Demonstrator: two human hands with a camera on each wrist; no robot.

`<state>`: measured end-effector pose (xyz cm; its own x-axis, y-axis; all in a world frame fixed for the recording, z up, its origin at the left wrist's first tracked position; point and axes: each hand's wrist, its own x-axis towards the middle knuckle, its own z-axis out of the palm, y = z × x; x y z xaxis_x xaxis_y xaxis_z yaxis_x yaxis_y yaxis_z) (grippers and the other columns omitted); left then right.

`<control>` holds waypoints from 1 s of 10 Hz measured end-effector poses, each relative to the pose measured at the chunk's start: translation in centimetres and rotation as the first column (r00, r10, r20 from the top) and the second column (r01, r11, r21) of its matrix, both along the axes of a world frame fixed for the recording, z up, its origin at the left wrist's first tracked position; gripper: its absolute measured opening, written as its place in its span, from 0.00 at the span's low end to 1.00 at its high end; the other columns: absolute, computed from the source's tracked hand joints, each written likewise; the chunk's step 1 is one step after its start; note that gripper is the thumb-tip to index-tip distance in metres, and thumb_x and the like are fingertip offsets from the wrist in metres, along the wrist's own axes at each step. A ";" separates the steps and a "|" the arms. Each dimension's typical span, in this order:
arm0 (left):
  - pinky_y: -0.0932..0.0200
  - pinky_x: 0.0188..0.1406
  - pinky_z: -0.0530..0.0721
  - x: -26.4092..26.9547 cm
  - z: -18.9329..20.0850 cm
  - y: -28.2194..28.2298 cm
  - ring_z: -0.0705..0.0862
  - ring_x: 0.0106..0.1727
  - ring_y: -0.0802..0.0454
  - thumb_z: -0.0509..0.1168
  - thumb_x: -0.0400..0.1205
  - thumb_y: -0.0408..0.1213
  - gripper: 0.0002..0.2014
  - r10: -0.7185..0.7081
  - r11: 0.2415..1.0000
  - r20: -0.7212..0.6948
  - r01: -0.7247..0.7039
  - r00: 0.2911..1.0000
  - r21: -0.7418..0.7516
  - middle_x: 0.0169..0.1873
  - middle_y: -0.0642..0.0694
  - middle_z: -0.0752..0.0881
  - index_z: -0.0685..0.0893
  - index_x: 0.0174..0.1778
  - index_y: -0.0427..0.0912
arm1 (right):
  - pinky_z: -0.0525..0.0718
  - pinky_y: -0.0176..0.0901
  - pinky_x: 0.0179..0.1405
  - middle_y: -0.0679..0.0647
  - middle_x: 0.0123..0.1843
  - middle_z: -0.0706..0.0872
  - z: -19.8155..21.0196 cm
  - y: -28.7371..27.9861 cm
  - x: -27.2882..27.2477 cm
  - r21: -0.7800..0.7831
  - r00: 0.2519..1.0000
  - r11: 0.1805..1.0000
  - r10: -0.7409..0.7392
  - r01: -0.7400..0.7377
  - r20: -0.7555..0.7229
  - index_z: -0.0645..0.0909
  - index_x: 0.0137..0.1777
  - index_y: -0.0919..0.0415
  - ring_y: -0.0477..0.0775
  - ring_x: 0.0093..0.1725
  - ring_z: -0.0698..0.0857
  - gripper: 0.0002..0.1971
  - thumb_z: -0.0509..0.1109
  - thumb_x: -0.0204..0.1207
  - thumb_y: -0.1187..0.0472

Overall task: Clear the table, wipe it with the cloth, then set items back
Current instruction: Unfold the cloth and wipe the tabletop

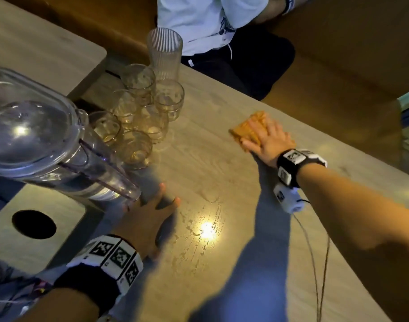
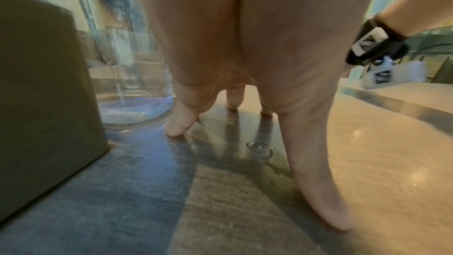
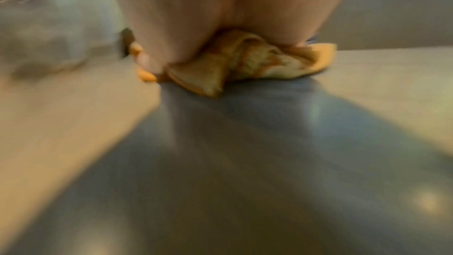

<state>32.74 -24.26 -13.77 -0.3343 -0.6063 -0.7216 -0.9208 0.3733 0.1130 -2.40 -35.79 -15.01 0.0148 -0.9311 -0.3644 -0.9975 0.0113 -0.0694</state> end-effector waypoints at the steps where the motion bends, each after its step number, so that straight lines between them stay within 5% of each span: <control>1: 0.29 0.80 0.55 -0.2 0.6 0.1 0.48 0.85 0.33 0.75 0.72 0.52 0.57 -0.002 1.000 0.012 0.002 1.000 -0.002 0.85 0.45 0.37 0.35 0.82 0.69 | 0.48 0.81 0.76 0.53 0.87 0.33 0.3 -4.1 2.4 0.021 0.921 0.922 -0.388 0.387 0.026 0.43 0.84 0.35 0.72 0.84 0.42 0.39 0.47 0.76 0.24; 2: 0.28 0.80 0.56 -0.4 1.0 0.2 0.46 0.84 0.28 0.75 0.73 0.50 0.58 -0.014 1.000 0.017 0.014 1.000 0.004 0.82 0.47 0.27 0.32 0.81 0.68 | 0.47 0.79 0.77 0.55 0.88 0.36 -0.2 -2.6 3.0 -0.038 0.998 0.997 -0.061 0.061 0.005 0.39 0.83 0.31 0.71 0.85 0.42 0.41 0.45 0.72 0.20; 3: 0.29 0.77 0.59 -0.4 1.0 -0.1 0.42 0.81 0.22 0.78 0.71 0.49 0.61 -0.037 0.999 0.022 0.036 0.999 0.032 0.72 0.54 0.16 0.30 0.80 0.68 | 0.52 0.76 0.79 0.52 0.88 0.41 -0.5 -0.2 -2.3 -0.013 0.939 0.941 0.340 -0.339 0.051 0.41 0.81 0.26 0.65 0.86 0.45 0.44 0.43 0.65 0.14; 4: 0.28 0.79 0.58 -0.3 1.2 -0.1 0.35 0.80 0.20 0.77 0.72 0.46 0.61 0.015 0.998 -0.007 -0.014 1.000 0.069 0.71 0.55 0.15 0.29 0.78 0.72 | 0.52 0.71 0.80 0.51 0.88 0.41 -0.9 -2.1 -5.1 -0.054 0.998 0.996 0.068 -0.068 0.006 0.42 0.81 0.27 0.65 0.86 0.45 0.43 0.45 0.67 0.16; 5: 0.22 0.70 0.69 -0.5 1.7 -0.6 0.23 0.75 0.26 0.76 0.61 0.61 0.61 -0.089 0.990 -0.063 0.082 0.994 -0.112 0.85 0.41 0.38 0.34 0.78 0.71 | 0.51 0.76 0.79 0.54 0.88 0.39 -1.2 -7.3 -1.5 -0.051 0.947 0.946 -0.318 0.320 0.042 0.48 0.83 0.33 0.71 0.85 0.43 0.40 0.51 0.73 0.22; 6: 0.23 0.76 0.61 -0.3 1.6 -0.8 0.24 0.75 0.22 0.75 0.66 0.59 0.61 -0.033 0.999 -0.050 0.033 0.998 0.004 0.81 0.45 0.26 0.27 0.73 0.70 | 0.57 0.74 0.77 0.56 0.87 0.47 -1.3 -9.6 2.8 -0.113 0.968 0.962 -0.243 0.248 0.060 0.55 0.83 0.41 0.71 0.84 0.49 0.34 0.56 0.79 0.32; 7: 0.26 0.78 0.53 0.2 0.8 -0.6 0.28 0.77 0.20 0.76 0.70 0.52 0.62 0.010 0.989 0.009 -0.011 1.000 0.145 0.72 0.54 0.14 0.20 0.68 0.72 | 0.70 0.65 0.73 0.59 0.78 0.72 -0.2 -7.0 3.9 -0.240 0.935 0.955 0.238 -0.176 0.261 0.71 0.77 0.49 0.66 0.76 0.70 0.28 0.68 0.76 0.53; 8: 0.24 0.78 0.52 0.0 0.6 -0.4 0.27 0.76 0.19 0.76 0.69 0.51 0.67 0.005 0.995 -0.005 -0.005 1.000 0.104 0.62 0.57 0.06 0.11 0.56 0.74 | 0.73 0.51 0.69 0.58 0.72 0.79 1.6 -4.1 1.3 -0.228 0.853 0.958 0.261 -0.172 0.451 0.72 0.76 0.52 0.65 0.70 0.78 0.34 0.72 0.69 0.70; 9: 0.25 0.78 0.52 -0.4 1.0 -0.5 0.22 0.72 0.23 0.76 0.72 0.50 0.66 -0.011 0.990 0.018 0.008 1.000 0.140 0.61 0.54 0.07 0.13 0.60 0.79 | 0.78 0.54 0.64 0.62 0.71 0.80 2.6 -5.3 -2.2 -0.267 0.859 0.898 -0.193 0.349 0.474 0.62 0.82 0.49 0.69 0.66 0.80 0.39 0.69 0.72 0.70; 10: 0.29 0.79 0.54 -0.3 1.4 -0.7 0.22 0.74 0.24 0.78 0.70 0.50 0.62 0.020 0.985 -0.008 -0.018 1.000 0.171 0.71 0.55 0.15 0.27 0.75 0.74 | 0.76 0.52 0.68 0.60 0.74 0.79 2.6 -7.8 -3.1 -0.138 0.828 0.857 -0.421 0.497 0.371 0.67 0.80 0.51 0.68 0.71 0.77 0.33 0.67 0.74 0.66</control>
